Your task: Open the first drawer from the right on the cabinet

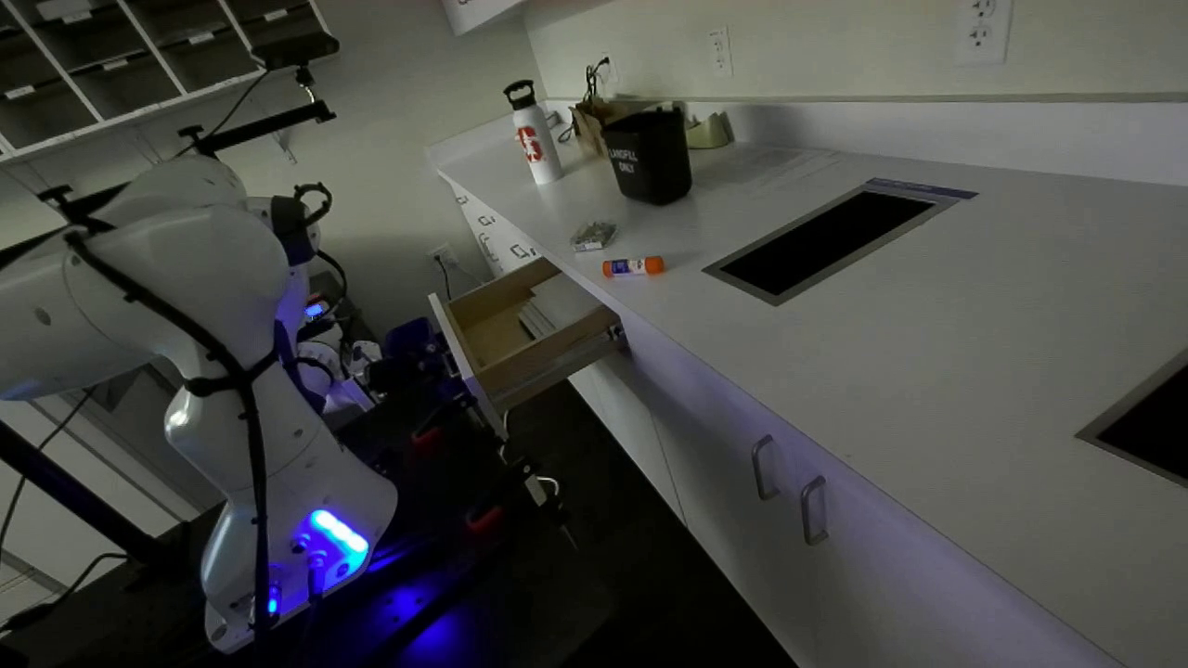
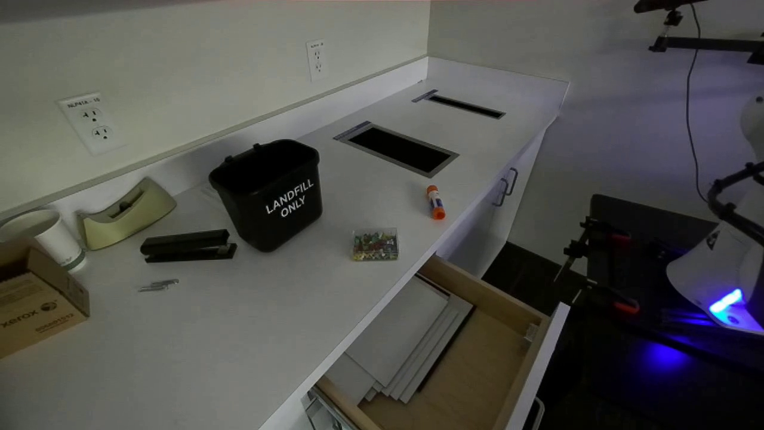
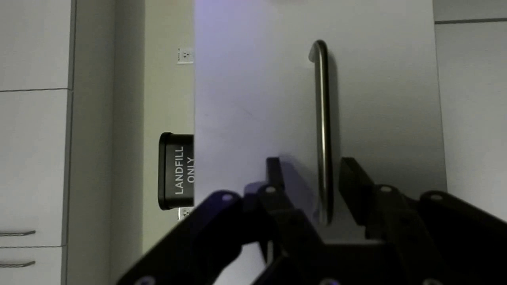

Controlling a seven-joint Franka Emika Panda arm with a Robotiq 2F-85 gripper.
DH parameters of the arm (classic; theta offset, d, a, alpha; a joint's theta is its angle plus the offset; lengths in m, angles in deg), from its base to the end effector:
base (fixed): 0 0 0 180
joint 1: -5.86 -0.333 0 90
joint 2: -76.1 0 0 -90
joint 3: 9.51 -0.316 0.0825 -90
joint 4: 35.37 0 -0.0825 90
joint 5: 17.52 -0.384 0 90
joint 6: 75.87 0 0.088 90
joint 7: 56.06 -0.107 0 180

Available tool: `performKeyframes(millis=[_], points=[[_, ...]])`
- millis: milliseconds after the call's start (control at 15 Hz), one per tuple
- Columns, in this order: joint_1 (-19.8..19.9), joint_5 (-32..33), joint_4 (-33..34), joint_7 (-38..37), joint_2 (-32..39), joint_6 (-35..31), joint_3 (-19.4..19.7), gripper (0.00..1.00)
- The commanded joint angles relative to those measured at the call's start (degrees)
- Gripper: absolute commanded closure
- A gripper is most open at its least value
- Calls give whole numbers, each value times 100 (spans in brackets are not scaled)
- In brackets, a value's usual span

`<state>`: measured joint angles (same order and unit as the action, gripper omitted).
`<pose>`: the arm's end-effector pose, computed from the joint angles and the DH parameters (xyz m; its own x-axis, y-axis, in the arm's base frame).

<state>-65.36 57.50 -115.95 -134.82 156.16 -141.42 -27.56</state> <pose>0.1380 0.4945 -0.0897 0.5975 0.8009 0.0397 -0.0448 -0.0162 0.9989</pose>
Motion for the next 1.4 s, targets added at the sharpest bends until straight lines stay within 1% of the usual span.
performKeyframes(millis=[0, 200, 267, 400, 533, 800, 1000, 1067, 1200, 1333], points=[[139, -388, -597, 80, -772, -358, -220, 27], [288, -554, -1342, 191, -1589, -855, -466, 5], [345, -604, -1578, 227, -1858, -1034, -534, 0], [419, -785, -2030, 273, -2407, -1301, -680, 0], [551, -886, -2510, 169, -2961, -1670, -751, 0], [900, -967, -3531, 113, -4121, -2488, -775, 0], [1239, -1140, -4313, 22, -5017, -3005, -790, 0], [1488, -1168, -4588, -50, -5314, -3087, -942, 0], [1756, -1390, -5039, -181, -5904, -3245, -1043, 0], [2041, -1760, -5444, -228, -6509, -3295, -1187, 0]])
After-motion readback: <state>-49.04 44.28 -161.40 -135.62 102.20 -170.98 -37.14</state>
